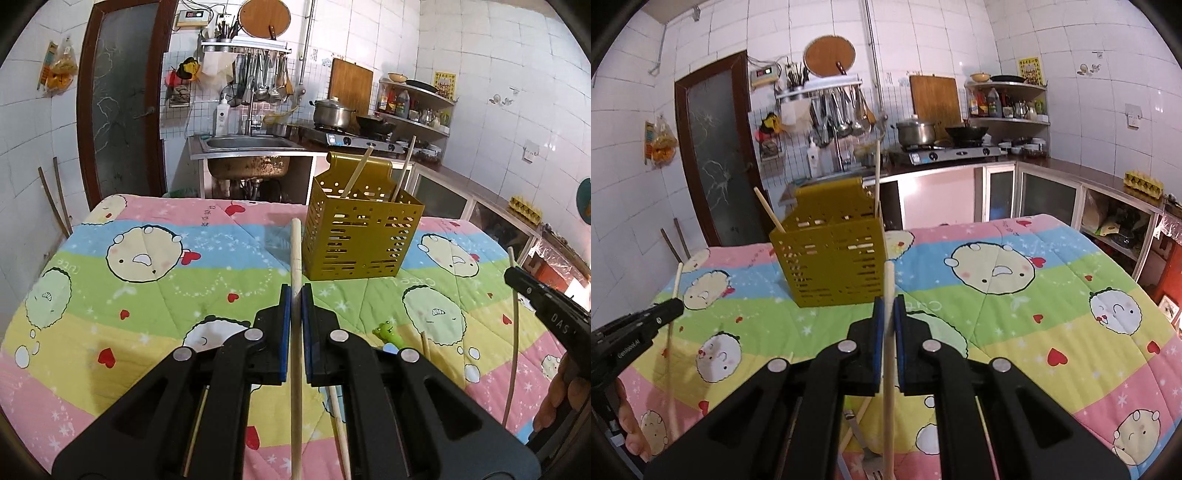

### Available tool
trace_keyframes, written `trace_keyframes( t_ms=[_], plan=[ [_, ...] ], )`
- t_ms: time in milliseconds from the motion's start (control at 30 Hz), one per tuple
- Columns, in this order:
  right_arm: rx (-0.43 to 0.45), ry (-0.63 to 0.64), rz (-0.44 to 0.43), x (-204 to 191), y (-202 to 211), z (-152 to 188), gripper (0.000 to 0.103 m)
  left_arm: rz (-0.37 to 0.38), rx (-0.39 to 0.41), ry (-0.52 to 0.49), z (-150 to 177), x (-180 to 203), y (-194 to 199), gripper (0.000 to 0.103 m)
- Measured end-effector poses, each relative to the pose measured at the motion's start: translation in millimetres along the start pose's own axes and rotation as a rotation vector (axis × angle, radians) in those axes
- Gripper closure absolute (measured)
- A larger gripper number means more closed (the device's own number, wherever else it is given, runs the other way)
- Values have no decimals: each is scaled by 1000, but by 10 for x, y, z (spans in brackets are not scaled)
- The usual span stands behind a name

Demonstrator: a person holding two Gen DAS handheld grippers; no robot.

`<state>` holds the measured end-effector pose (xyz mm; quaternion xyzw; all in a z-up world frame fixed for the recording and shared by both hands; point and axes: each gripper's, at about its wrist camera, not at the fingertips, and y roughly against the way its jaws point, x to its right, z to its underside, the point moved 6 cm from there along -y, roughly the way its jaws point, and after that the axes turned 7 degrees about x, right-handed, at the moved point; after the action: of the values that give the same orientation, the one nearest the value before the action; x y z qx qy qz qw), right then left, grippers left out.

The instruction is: Organize utensils

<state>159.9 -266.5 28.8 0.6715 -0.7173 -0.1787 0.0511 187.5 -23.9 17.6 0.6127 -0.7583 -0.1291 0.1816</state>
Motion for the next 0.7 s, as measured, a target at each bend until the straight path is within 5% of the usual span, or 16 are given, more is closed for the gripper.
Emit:
trace_keyframes(
  t_ms=[700],
  plan=[
    [74,-9,-33,86,277,-78,97,6,50,-38,-23,32,112,98]
  ],
)
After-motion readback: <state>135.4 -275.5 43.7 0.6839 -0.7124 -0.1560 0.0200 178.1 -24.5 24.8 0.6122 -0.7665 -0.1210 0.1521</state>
